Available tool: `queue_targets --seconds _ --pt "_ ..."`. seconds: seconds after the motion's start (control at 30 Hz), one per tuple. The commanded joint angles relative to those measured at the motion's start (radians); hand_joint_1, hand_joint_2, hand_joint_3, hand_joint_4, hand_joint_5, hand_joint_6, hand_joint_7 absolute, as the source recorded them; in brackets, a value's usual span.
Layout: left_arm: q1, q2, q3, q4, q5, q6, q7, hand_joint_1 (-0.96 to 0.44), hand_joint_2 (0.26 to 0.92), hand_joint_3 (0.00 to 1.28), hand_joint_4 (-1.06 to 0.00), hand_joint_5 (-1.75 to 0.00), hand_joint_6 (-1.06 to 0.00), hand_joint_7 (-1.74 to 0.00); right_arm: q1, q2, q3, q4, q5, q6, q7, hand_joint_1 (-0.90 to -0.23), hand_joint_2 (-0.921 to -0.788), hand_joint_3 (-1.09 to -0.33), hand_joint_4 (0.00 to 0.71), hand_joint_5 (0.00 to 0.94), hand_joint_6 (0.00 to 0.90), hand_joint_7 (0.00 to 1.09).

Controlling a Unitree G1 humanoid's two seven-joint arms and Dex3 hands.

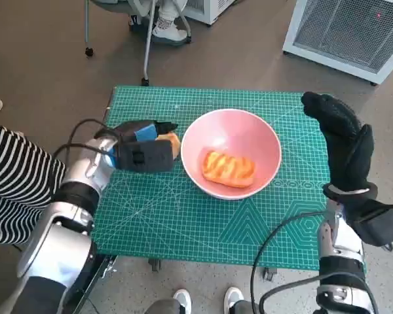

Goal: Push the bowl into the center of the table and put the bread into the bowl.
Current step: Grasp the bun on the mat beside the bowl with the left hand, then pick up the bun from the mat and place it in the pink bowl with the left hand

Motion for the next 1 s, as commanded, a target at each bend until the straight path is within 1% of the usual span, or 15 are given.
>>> queue_targets --seconds 0.03,0.17,0.3,0.33,0.37,0.4,0.43,0.47,0.5,0.53,0.63,0.8,1.0 --pt "0.020 -0.007 -0.019 0.014 0.023 -0.019 0.032 -0.08 0.883 0.02 -0.67 -0.15 -0.64 -0.24 0.029 -0.012 0.003 0.000 -0.006 0.017 0.004 -0.734 -0.921 -0.763 0.131 0.000 0.030 0.46" --pt "0.024 -0.003 -0.034 0.015 0.037 -0.031 0.050 -0.07 0.899 0.01 -0.75 -0.17 -0.69 -0.31 0.030 -0.014 0.004 0.000 -0.002 0.020 0.008 -0.734 -0.921 -0.763 0.134 0.002 0.030 0.46" --pt "0.025 -0.002 -0.047 0.018 0.047 -0.033 0.066 -0.07 0.905 0.01 -0.80 -0.20 -0.70 -0.40 0.032 -0.017 0.003 -0.001 0.005 0.024 0.013 -0.735 -0.921 -0.763 0.137 0.003 0.029 0.46" --pt "0.026 -0.002 -0.049 0.018 0.050 -0.032 0.068 -0.17 0.911 0.05 -0.82 -0.22 -0.66 -0.73 0.033 -0.017 0.003 -0.002 0.005 0.025 0.013 -0.735 -0.921 -0.763 0.138 0.004 0.029 0.46" --pt "0.025 -0.002 -0.052 0.019 0.053 -0.029 0.072 -0.21 0.913 0.08 -0.81 -0.25 -0.65 -0.85 0.034 -0.017 0.003 -0.003 0.007 0.027 0.014 -0.735 -0.921 -0.763 0.139 0.004 0.029 0.46" --pt "0.025 -0.002 -0.054 0.020 0.056 -0.028 0.074 -0.26 0.916 0.10 -0.78 -0.37 -0.62 -1.02 0.034 -0.017 0.003 -0.004 0.007 0.027 0.014 -0.735 -0.921 -0.763 0.139 0.004 0.029 0.46" --pt "0.026 -0.002 -0.057 0.021 0.059 -0.026 0.078 -0.30 0.918 0.12 -0.75 -0.48 -0.61 -1.13 0.035 -0.017 0.003 -0.005 0.007 0.028 0.014 -0.735 -0.921 -0.763 0.140 0.004 0.029 0.46" --pt "0.026 -0.001 -0.059 0.021 0.061 -0.026 0.080 -0.24 0.918 0.12 -0.72 -0.63 -0.60 -1.15 0.036 -0.018 0.003 -0.007 0.007 0.028 0.013 -0.735 -0.921 -0.763 0.140 0.004 0.029 0.46" --pt "0.026 -0.001 -0.061 0.022 0.063 -0.025 0.083 -0.15 0.919 0.13 -0.67 -0.85 -0.58 -1.20 0.036 -0.018 0.003 -0.007 0.007 0.029 0.013 -0.735 -0.921 -0.763 0.141 0.004 0.029 0.46" --pt "0.027 -0.001 -0.062 0.022 0.064 -0.024 0.084 -0.10 0.920 0.14 -0.64 -0.99 -0.56 -1.22 0.036 -0.018 0.003 -0.008 0.007 0.029 0.013 -0.735 -0.921 -0.763 0.141 0.004 0.030 0.46" --pt "0.027 -0.001 -0.068 0.024 0.068 -0.014 0.085 -0.03 0.920 0.14 -0.61 -1.17 -0.56 -1.24 0.037 -0.018 0.003 -0.008 0.007 0.031 0.012 -0.735 -0.921 -0.764 0.142 0.004 0.030 0.47" --pt "0.026 0.001 -0.074 0.026 0.069 -0.003 0.086 -0.01 0.921 0.14 -0.59 -1.24 -0.56 -1.24 0.039 -0.017 0.004 -0.012 0.004 0.033 0.009 -0.735 -0.921 -0.764 0.142 0.004 0.029 0.47" --pt "0.024 0.007 -0.074 0.024 0.063 0.001 0.084 0.00 0.921 0.13 -0.59 -1.25 -0.57 -1.23 0.041 -0.014 0.004 -0.014 0.008 0.035 0.011 -0.735 -0.921 -0.764 0.142 0.003 0.029 0.47"
